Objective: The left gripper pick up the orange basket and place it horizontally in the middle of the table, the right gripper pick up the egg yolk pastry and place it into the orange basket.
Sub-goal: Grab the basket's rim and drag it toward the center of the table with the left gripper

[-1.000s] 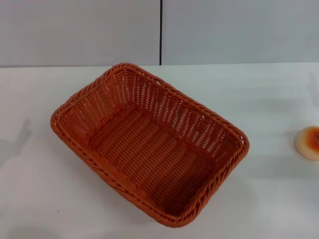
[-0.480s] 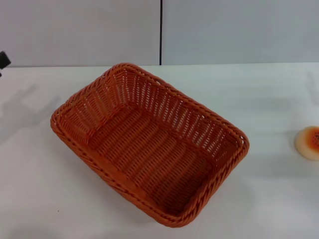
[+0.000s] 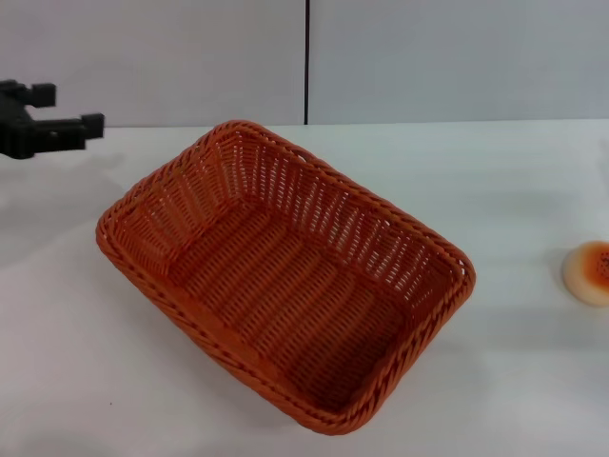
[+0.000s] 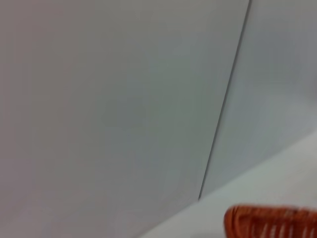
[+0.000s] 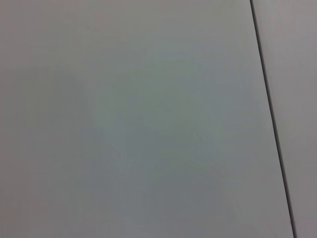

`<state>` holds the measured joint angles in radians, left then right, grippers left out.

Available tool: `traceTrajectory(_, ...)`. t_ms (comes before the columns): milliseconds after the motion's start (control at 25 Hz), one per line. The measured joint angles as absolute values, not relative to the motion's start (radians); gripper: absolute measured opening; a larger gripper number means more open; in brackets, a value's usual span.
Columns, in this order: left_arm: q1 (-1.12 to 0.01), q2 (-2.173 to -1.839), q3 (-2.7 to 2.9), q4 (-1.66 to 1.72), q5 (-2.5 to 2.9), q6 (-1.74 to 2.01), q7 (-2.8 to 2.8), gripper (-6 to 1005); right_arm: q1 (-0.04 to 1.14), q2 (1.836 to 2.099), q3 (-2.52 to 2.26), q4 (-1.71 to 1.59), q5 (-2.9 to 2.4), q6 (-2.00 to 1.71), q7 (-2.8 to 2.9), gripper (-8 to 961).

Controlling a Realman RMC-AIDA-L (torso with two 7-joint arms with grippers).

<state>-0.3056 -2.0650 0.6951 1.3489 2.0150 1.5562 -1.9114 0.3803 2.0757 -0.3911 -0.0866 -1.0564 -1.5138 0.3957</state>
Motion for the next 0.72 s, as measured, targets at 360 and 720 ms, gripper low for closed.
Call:
traceTrajectory(360,-0.315,-2.068,0.990,1.484,2.236,1.385,-2.078,832,0.377,2.076,-0.390,-0.084,-1.055,-1.515,0.396,563)
traceTrajectory(720,-0.331,-2.069,1.118,1.481,2.342,1.338,-2.120,831,0.362,2.080,-0.379,-0.077,-1.054,-1.516,0.396,562)
